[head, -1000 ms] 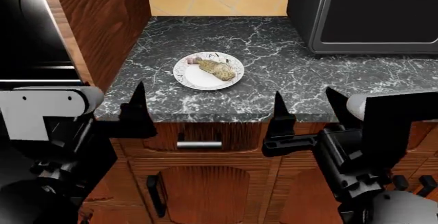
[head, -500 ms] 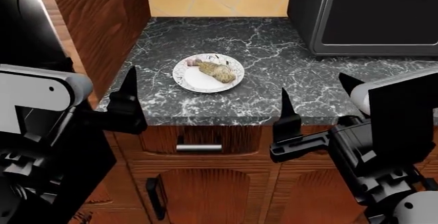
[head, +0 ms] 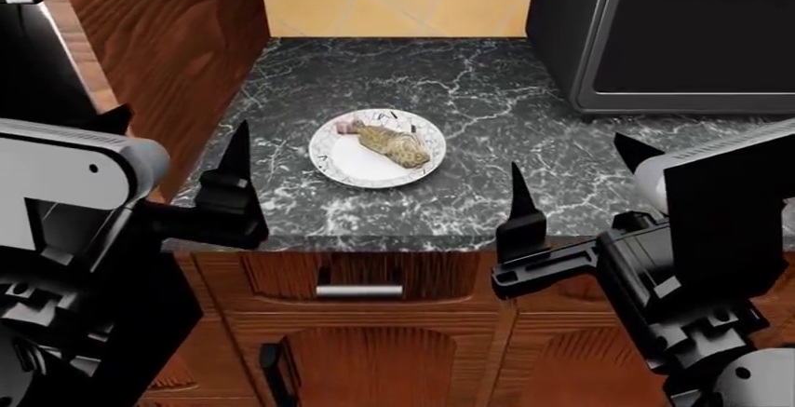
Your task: Place the fish on the rack of the oven.
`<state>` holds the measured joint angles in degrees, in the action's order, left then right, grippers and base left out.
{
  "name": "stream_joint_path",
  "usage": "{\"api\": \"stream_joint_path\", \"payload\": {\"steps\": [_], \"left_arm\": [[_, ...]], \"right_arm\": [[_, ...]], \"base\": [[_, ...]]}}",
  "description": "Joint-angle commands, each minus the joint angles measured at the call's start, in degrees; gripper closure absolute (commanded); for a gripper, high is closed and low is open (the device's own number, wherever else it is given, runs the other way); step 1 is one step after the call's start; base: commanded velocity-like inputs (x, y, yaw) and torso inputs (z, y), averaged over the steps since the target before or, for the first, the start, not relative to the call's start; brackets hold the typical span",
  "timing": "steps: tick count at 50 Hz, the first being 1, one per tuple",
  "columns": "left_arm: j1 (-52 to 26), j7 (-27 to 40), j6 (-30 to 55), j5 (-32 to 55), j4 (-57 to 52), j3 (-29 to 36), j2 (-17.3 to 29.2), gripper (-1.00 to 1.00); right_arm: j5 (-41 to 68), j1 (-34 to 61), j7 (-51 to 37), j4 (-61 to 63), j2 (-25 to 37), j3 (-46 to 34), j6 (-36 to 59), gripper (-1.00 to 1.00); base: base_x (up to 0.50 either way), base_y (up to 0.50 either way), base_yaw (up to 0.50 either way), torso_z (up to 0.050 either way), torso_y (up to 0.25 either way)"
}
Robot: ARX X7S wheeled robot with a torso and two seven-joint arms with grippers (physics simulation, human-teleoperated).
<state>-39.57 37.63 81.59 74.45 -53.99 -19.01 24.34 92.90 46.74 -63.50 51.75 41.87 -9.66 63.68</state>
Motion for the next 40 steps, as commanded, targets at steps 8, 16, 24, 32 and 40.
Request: {"api": "stream_joint_path", "payload": {"steps": [8, 16, 24, 32, 40], "left_arm": [[0.87, -0.42, -2.68, -1.61, 0.67, 1.97, 1.21, -1.00], [0.48, 0.64, -2.96, -0.88, 0.86, 2.89, 1.54, -1.00], [0.23, 1.18, -3.50, -0.50, 1.01, 3.44, 2.20, -1.00], [0.48, 0.77, -4.56, -1.69, 1.49, 4.45, 2.48, -1.00], [-0.23, 0.13, -5.50, -2.58, 2.38, 5.46, 3.01, -1.00]], "right_arm": [[0.06, -0.43, 0.09, 0.65, 0.81, 0.23, -0.56, -1.00], [-0.68, -0.95, 1.10, 0.65, 1.07, 0.36, -0.71, -1.00], [-2.82, -2.39, 2.56, 0.84, 0.85, 0.35, -0.83, -1.00], [-2.63, -1.12, 2.72, -0.01, 0.73, -0.26, -0.60, -1.00], [-1.98, 0.86, 1.99, -1.22, 0.33, -1.56, 0.09, -1.00]], "base": [[0.18, 0.00, 0.00, 0.000, 0.000], [0.19, 0.00, 0.00, 0.000, 0.000], [0.19, 0.00, 0.00, 0.000, 0.000], [0.19, 0.00, 0.00, 0.000, 0.000], [0.19, 0.00, 0.00, 0.000, 0.000]]}}
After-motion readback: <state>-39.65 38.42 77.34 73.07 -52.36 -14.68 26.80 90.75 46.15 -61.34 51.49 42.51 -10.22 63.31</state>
